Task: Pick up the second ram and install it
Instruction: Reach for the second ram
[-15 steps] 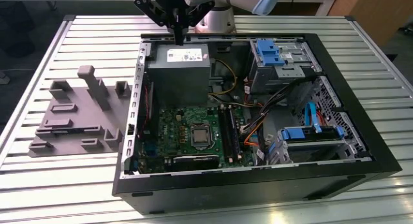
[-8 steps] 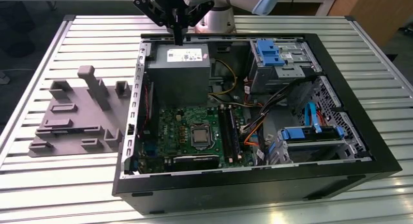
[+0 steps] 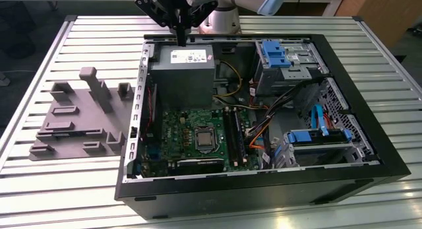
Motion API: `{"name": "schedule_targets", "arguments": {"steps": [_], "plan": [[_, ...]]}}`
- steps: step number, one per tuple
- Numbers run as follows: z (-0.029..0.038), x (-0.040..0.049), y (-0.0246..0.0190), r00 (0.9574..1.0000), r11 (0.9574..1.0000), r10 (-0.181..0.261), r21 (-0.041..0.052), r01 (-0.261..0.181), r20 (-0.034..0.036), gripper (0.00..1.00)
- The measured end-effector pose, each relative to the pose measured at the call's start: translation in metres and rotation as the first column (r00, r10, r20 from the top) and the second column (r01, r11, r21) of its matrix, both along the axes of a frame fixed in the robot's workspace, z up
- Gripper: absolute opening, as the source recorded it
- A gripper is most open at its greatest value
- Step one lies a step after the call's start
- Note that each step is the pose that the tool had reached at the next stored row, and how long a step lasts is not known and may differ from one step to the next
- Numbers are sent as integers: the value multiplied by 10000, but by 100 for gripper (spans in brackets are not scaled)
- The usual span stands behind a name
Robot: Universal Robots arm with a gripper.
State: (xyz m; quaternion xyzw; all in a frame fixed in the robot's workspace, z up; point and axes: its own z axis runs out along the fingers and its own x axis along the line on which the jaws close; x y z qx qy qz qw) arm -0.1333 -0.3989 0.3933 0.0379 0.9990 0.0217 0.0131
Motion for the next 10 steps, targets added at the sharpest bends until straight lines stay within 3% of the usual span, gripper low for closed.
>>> {"name": "schedule_targets", "arguments": {"steps": [10], "plan": [[0,-28,0,10000,10000,0,0,0,0,11]]}}
